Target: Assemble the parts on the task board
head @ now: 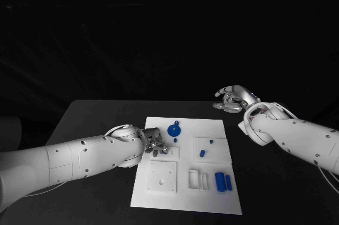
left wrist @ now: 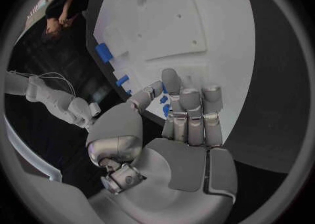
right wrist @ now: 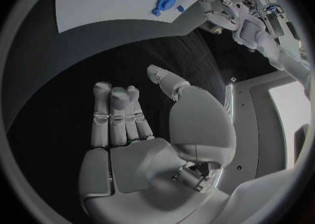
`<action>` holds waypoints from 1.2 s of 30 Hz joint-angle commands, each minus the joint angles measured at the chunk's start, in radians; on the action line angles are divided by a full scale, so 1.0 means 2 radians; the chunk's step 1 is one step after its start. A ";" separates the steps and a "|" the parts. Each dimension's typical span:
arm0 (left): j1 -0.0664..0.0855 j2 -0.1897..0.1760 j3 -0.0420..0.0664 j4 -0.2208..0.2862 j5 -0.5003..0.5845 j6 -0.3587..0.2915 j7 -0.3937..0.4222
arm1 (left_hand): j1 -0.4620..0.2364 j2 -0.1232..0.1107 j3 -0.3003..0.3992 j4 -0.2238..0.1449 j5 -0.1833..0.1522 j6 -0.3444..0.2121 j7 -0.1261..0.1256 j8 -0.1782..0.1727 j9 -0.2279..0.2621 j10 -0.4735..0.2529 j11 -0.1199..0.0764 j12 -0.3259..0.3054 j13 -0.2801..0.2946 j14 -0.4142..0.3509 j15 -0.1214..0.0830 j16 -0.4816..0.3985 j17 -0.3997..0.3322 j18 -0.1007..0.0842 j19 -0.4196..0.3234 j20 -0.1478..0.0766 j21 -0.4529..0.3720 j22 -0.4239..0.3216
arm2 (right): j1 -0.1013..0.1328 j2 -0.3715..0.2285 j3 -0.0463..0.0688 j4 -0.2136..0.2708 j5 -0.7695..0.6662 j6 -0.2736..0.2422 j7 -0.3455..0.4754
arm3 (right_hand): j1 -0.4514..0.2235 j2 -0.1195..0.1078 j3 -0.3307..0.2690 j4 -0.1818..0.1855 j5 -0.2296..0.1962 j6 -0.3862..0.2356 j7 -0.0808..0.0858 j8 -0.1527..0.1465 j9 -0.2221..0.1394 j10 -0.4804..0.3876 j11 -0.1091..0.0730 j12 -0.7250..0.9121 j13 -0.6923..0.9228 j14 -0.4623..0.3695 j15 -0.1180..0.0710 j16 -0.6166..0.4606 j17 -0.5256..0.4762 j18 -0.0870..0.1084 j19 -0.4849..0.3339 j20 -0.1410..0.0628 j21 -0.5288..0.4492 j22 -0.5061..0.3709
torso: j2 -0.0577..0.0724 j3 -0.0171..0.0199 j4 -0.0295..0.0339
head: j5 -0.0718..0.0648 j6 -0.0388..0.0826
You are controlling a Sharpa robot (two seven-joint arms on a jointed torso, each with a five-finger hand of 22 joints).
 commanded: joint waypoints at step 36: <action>-0.002 0.009 -0.001 -0.002 0.006 0.035 -0.002 | -0.022 0.012 -0.003 0.026 -0.079 0.091 -0.041 -0.004 0.014 -0.001 -0.008 0.023 0.008 0.013 -0.019 0.025 -0.006 0.012 0.000 -0.052 0.010 0.008 | 0.000 0.005 0.000 -0.003 -0.005 0.008 0.002 | 0.001 0.005 0.004 -0.003 0.013 0.001 0.004 0.002 -0.001 -0.004 0.000 0.006 -0.005 -0.001 -0.001 0.003 -0.001 0.015 0.003 -0.001 -0.004 0.009 | 0.000 0.0007 -0.0003 | 0.000 0.000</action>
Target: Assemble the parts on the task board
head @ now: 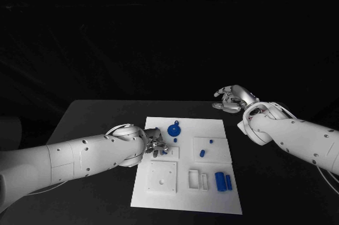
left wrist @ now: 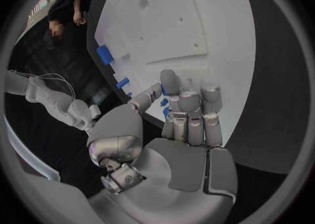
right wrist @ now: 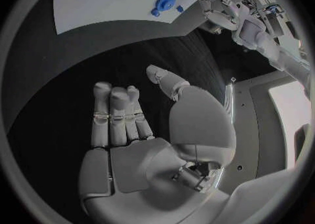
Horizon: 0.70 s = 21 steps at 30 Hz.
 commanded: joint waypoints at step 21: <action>-0.003 0.007 -0.002 -0.004 0.003 0.016 0.002 | -0.007 -0.015 -0.002 0.022 -0.067 0.080 -0.033 -0.001 0.007 -0.006 -0.004 0.009 0.002 0.008 -0.017 0.007 -0.006 0.005 -0.001 -0.052 0.006 0.008 | 0.000 0.001 0.000 -0.001 -0.005 0.006 0.002 | 0.001 0.006 0.002 -0.001 0.006 -0.001 0.004 0.002 -0.001 -0.005 0.000 0.003 -0.002 -0.001 -0.001 0.003 -0.001 0.015 0.003 -0.001 -0.002 0.009 | 0.000 -0.0004 0.0003 | -0.001 0.001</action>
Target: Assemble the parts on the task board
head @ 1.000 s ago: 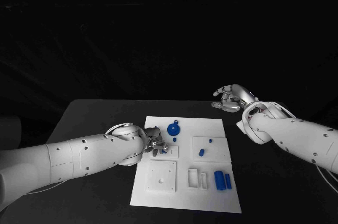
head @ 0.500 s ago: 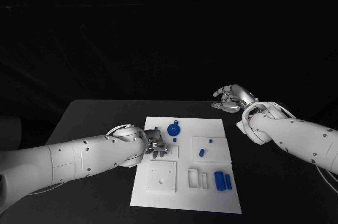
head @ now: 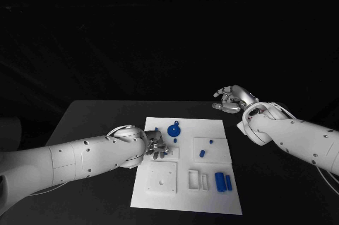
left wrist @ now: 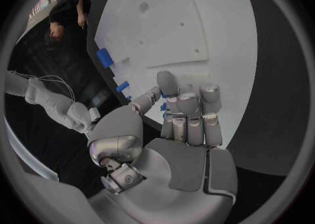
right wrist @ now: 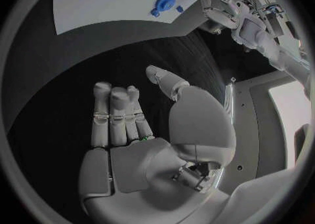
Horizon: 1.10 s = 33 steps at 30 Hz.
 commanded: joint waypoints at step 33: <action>0.009 -0.031 0.053 0.008 0.047 0.012 -0.004 | -0.021 -0.098 -0.095 0.012 -0.012 -0.034 0.003 -0.048 0.002 -0.019 0.012 -0.006 -0.010 -0.023 0.004 -0.001 -0.012 0.006 -0.021 -0.050 -0.004 0.004 | -0.002 -0.002 0.000 -0.004 -0.004 0.008 0.004 | -0.004 0.003 0.000 -0.001 0.004 -0.001 0.004 0.001 -0.001 -0.006 0.001 0.005 -0.002 -0.002 -0.001 0.003 -0.001 0.015 0.003 0.000 -0.002 0.009 | 0.000 -0.0001 0.0003 | -0.006 0.005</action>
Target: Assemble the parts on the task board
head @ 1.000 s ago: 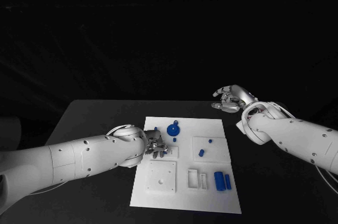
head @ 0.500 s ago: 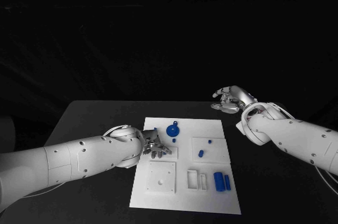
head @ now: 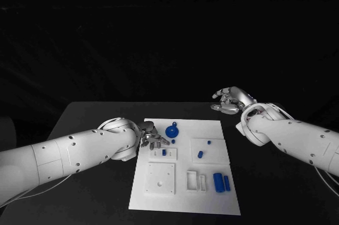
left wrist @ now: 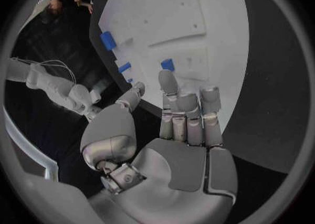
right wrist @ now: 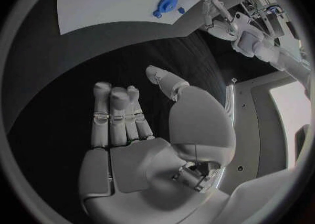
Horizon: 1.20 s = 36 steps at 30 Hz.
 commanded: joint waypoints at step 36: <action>0.033 0.084 0.010 -0.189 -0.001 0.046 0.017 | 0.034 -0.007 -0.013 -0.006 0.000 -0.065 0.025 -0.048 -0.033 -0.017 0.022 0.001 -0.003 -0.017 0.021 -0.006 -0.008 0.004 -0.015 -0.044 -0.015 0.000 | 0.000 -0.003 0.000 0.001 -0.003 0.005 0.003 | -0.004 0.001 -0.001 -0.001 0.003 -0.001 0.002 0.001 -0.001 -0.004 -0.001 0.004 -0.002 -0.002 0.000 0.003 -0.001 0.015 0.003 0.000 -0.002 0.009 | 0.003 -0.0002 -0.0022 | -0.005 0.005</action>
